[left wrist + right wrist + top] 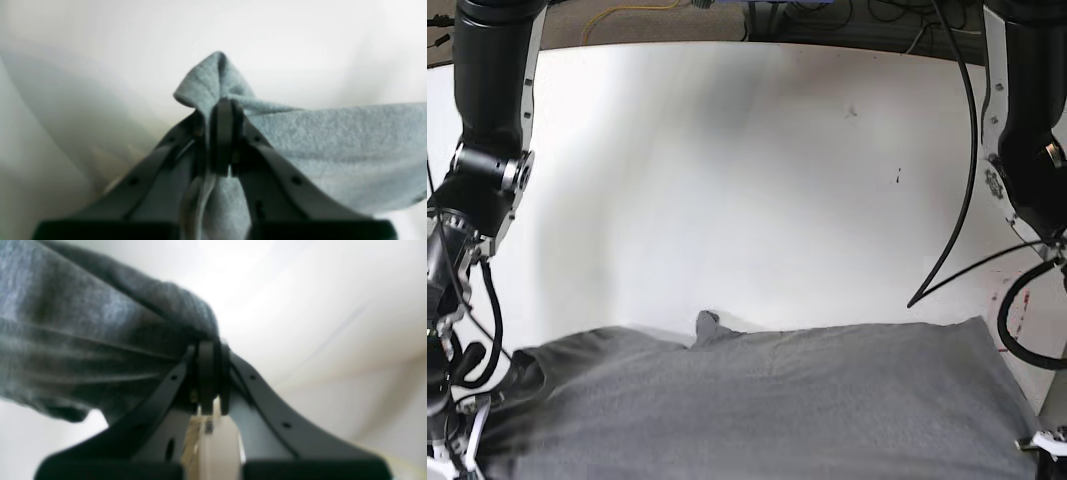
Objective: Fold the T-shirt properly
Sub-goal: 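Lay the shirt back down flat with both grippers, then open the right gripper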
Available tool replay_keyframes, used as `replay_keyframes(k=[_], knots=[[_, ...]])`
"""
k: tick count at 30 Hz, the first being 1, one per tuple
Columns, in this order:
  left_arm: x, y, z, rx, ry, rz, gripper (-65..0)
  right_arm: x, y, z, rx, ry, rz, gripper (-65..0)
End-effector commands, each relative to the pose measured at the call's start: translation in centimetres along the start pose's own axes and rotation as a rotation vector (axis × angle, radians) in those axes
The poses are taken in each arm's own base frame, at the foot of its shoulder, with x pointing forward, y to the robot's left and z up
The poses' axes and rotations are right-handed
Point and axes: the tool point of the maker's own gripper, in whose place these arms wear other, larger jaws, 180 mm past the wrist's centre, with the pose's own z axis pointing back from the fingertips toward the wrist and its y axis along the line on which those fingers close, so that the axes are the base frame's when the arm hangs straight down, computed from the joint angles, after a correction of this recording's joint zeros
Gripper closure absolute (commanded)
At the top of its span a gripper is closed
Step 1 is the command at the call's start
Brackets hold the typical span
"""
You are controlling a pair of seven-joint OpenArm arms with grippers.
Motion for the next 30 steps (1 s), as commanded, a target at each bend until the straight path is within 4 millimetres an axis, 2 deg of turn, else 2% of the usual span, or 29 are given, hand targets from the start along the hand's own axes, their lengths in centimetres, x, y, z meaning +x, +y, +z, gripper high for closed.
replay_keyframes(k=[1,7,13,16,17,19,22,30], knots=[[0.2,-0.1,1.0,0.006,-0.038,-0.012,0.0,-1.5,-0.1,0.8,-0.031,0.01,-0.005,-0.2],[-7.0,-0.5,3.6,0.0,0.089,0.037,0.0,-7.3,6.0,2.0,0.068,0.102,-0.055,-0.2],[-13.6,-0.8,7.2,0.002,0.234,0.092,0.0,-11.5,11.3,3.4,0.174,0.187,-0.04,-0.2],[-17.1,-1.0,9.4,0.006,0.314,0.125,0.0,-13.9,13.2,4.2,0.213,0.243,-0.058,-0.2],[-17.7,-1.0,9.8,0.006,0.327,0.134,0.0,-14.4,13.4,4.3,0.218,0.254,-0.065,-0.2],[-20.2,-1.0,11.7,0.009,0.389,0.171,0.0,-15.7,14.3,4.8,0.235,0.286,-0.092,-0.2],[-23.0,-1.0,14.2,0.015,0.463,0.218,0.0,-18.0,15.6,5.7,0.263,0.342,-0.091,-0.2],[-28.0,-1.5,19.4,0.029,0.624,0.281,0.0,-22.2,18.8,8.2,0.344,0.447,-0.065,0.0]])
